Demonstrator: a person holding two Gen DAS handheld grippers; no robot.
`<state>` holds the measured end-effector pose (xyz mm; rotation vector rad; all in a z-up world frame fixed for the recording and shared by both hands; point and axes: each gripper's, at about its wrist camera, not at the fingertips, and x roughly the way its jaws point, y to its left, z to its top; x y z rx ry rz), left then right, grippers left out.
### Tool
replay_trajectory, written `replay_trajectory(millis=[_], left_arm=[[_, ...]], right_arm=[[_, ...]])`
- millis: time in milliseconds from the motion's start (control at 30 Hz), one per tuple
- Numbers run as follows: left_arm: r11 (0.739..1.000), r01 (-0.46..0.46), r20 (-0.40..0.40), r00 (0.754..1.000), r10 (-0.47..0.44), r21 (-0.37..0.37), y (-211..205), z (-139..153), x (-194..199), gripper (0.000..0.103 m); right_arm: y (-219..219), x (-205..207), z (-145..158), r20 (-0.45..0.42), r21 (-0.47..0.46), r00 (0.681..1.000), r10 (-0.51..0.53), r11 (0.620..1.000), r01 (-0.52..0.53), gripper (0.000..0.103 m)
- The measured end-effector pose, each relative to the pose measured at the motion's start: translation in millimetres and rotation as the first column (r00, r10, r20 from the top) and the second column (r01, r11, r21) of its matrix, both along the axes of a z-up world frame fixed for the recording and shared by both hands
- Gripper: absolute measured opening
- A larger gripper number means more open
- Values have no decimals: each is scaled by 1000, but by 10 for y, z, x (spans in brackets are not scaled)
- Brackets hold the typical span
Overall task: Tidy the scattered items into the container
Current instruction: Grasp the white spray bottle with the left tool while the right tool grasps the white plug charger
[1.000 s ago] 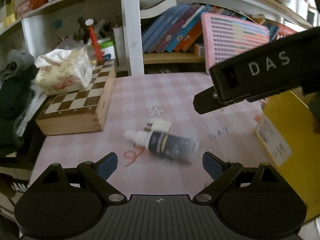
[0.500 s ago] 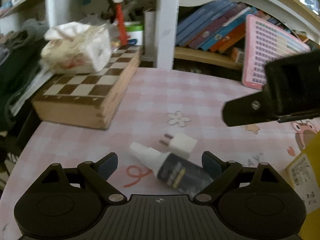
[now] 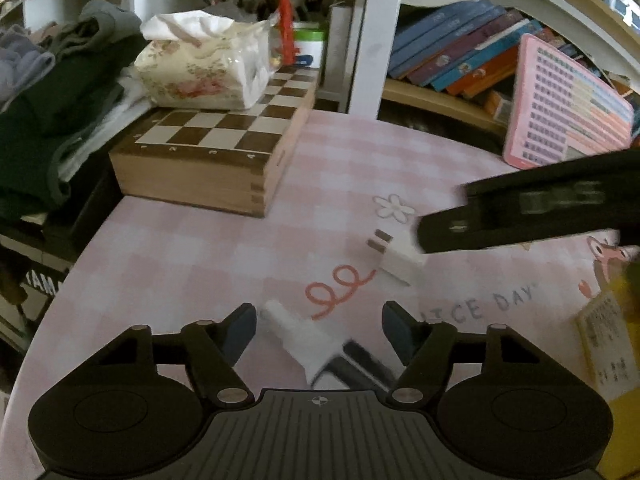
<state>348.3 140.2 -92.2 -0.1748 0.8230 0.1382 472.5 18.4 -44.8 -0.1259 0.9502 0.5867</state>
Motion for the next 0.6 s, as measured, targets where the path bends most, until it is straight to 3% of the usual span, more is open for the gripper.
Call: replay_trajectory(millis=[233, 400, 500, 600], left_arm=[[1000, 4, -27, 1000, -4, -1, -26, 5, -268, 71], [998, 44, -43, 998, -46, -42, -54, -41, -326, 47], [994, 103, -41, 994, -104, -25, -88, -33, -352, 38], [992, 123, -52, 991, -122, 8, -57, -9, -361, 37]], right_arm=[[266, 42, -170, 7, -77, 995, 102, 992, -101, 83], [357, 74, -277, 10, -121, 989, 150, 982, -147, 76], [386, 98, -331, -8, -127, 985, 170, 977, -169, 68], [393, 115, -370, -29, -126, 983, 181, 975, -183, 55]])
